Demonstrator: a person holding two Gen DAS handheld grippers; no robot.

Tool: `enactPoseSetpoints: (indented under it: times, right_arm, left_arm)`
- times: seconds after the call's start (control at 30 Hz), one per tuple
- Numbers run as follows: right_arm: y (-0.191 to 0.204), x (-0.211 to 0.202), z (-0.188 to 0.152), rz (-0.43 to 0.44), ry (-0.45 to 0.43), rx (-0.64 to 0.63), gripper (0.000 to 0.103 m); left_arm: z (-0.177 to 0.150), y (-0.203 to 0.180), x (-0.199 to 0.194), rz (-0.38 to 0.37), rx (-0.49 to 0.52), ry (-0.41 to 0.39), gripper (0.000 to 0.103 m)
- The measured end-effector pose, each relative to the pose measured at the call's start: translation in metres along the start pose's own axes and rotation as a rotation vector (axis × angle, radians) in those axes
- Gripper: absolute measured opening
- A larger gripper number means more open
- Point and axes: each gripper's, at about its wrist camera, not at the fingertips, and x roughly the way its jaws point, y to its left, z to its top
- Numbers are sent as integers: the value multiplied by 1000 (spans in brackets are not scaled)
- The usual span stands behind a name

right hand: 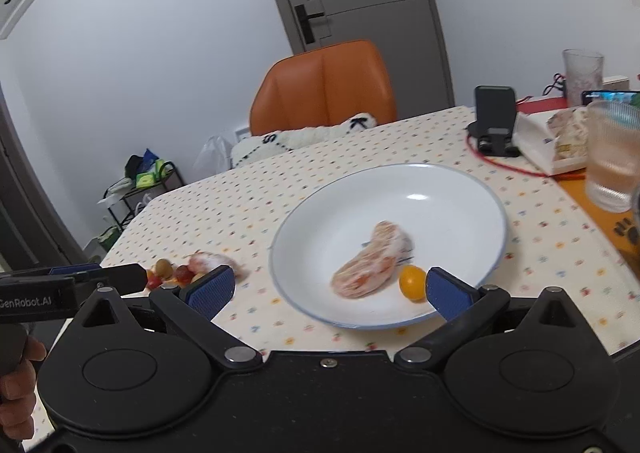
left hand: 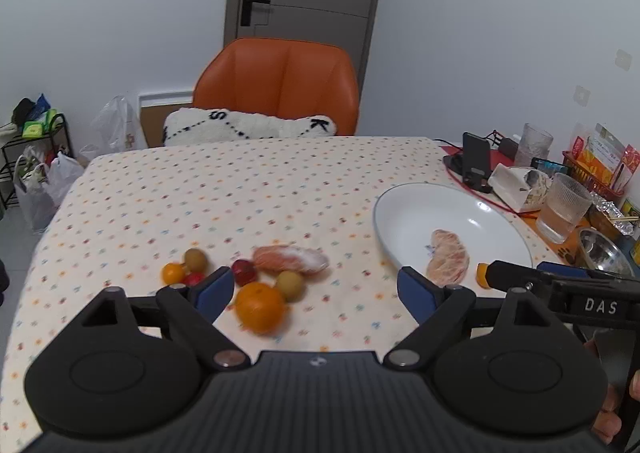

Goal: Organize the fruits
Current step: 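Lower the small orange onto the plate and open the left gripper, then close the left gripper on the large orange and lift it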

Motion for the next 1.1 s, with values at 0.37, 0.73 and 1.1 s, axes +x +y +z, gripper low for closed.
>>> enactPoseSetpoints:
  times: [0.37, 0.73, 1.1]
  right_arm:
    - [36, 13, -6, 37, 8, -27, 103]
    - [70, 25, -10, 102, 36, -57, 103]
    - [98, 40, -14, 120, 65, -121, 94]
  left_arm:
    - [-16, 44, -27, 56, -41, 0, 87]
    - [-34, 86, -40, 94, -93, 4, 87]
    - [-49, 111, -26, 83, -138, 19, 85]
